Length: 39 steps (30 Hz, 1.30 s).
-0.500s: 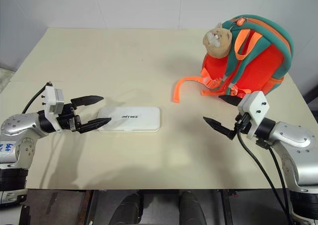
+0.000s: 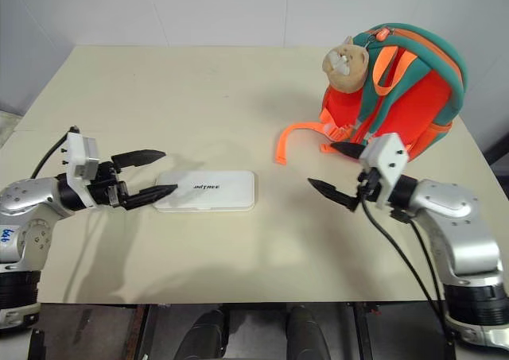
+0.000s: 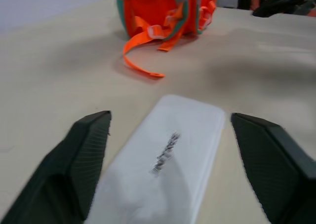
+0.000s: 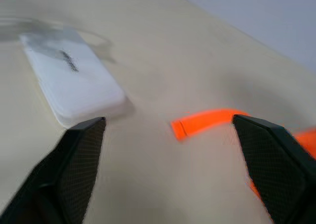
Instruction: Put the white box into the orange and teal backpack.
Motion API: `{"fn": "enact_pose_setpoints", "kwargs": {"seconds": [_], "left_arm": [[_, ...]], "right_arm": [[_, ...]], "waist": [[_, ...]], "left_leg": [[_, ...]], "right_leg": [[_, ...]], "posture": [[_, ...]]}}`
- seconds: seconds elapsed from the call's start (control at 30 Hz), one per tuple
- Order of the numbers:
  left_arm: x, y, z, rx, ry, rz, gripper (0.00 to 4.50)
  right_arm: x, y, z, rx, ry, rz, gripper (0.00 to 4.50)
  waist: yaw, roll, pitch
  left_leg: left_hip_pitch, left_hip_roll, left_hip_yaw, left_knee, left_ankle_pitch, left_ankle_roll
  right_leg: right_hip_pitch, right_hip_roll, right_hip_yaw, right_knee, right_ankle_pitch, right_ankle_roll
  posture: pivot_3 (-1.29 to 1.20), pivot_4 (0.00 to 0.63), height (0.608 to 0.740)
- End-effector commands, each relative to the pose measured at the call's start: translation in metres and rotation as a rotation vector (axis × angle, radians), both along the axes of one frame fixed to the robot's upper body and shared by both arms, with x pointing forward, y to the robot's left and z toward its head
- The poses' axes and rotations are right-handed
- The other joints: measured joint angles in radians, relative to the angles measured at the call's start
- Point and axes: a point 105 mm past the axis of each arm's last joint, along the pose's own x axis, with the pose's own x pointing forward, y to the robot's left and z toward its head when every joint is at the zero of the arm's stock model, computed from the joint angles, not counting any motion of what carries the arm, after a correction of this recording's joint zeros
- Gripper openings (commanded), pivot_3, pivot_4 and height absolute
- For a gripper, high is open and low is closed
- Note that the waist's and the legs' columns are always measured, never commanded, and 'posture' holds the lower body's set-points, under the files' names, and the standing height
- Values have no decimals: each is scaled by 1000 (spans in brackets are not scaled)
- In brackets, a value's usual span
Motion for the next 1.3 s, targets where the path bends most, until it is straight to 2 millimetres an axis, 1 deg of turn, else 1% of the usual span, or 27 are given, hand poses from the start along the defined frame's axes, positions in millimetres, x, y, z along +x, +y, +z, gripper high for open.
{"fn": "enact_pose_setpoints", "kwargs": {"seconds": [0.03,0.1,0.17,0.27,0.3,0.33,0.4,0.5,0.57,0.63,0.73,0.87,1.0,1.13,1.3], "left_arm": [[2,35,7,50,-49,134,2677],[3,51,0,82,-44,197,2022],[6,64,-6,91,-43,269,1388],[12,69,-19,118,-21,332,505],[15,67,-26,126,-7,344,171],[17,65,-30,131,0,352,28],[19,62,-35,137,7,364,28],[23,46,-47,108,39,378,28],[24,42,-53,105,58,388,28],[24,33,-58,93,73,378,28],[25,26,-62,76,87,374,28],[24,20,-66,65,107,363,28],[22,15,-67,56,121,342,28],[20,9,-69,58,132,313,28],[15,-13,-74,50,153,238,28]], "right_arm": [[4,20,-3,-19,-35,27,2913],[8,28,-9,-27,-29,38,2198],[15,31,-19,-40,-25,26,1502],[26,30,-33,-58,-1,1,520],[32,29,-40,-70,10,-21,186],[36,28,-44,-78,17,-35,29],[41,28,-52,-85,46,-52,29],[50,34,-62,-78,58,-75,29],[54,38,-65,-69,61,-81,29],[54,51,-67,-63,63,-60,29],[51,66,-67,-51,61,-26,29],[46,79,-69,-42,69,5,29],[42,83,-70,-38,78,18,29],[39,81,-70,-39,86,18,29],[32,71,-69,-41,97,2,29]], "waist": [[-1,0,0],[0,0,0],[1,0,0],[5,0,0],[6,0,0],[6,0,0],[4,0,0],[2,0,0],[-3,0,0],[-8,0,0],[-8,0,0],[-6,0,0],[-4,0,0],[-1,0,0],[2,0,0]], "left_leg": [[0,0,0,0,0,0],[0,0,0,0,0,0],[0,0,0,-1,0,0],[0,0,0,-1,0,0],[0,0,0,-1,0,0],[0,0,0,-1,0,0],[0,0,0,0,0,0],[0,0,0,0,0,0],[0,0,0,0,0,-1],[0,0,0,0,1,-2],[0,0,0,-1,2,-3],[0,0,0,0,2,-3],[0,0,0,0,2,-3],[0,0,0,0,2,-3],[-1,0,0,0,2,-3]], "right_leg": [[0,0,0,0,0,0],[0,0,0,0,0,0],[0,0,0,0,0,0],[-1,0,0,0,0,0],[-1,0,0,0,0,0],[0,0,0,0,0,0],[0,0,0,1,0,0],[-2,0,0,3,0,-1],[-2,0,0,4,0,-1],[-4,0,0,6,0,-1],[-5,0,0,8,-1,-1],[-5,0,0,8,-1,-1],[-5,0,0,8,-1,-1],[-5,0,0,8,-1,-2],[-5,0,0,8,-1,-2]], "posture": [[0,150,740],[0,150,740],[0,150,740],[0,150,740],[0,150,740],[0,150,740],[0,150,740],[0,150,740],[0,150,740],[0,150,740],[0,150,740],[0,150,740],[0,150,740],[0,150,740],[0,150,740]]}}
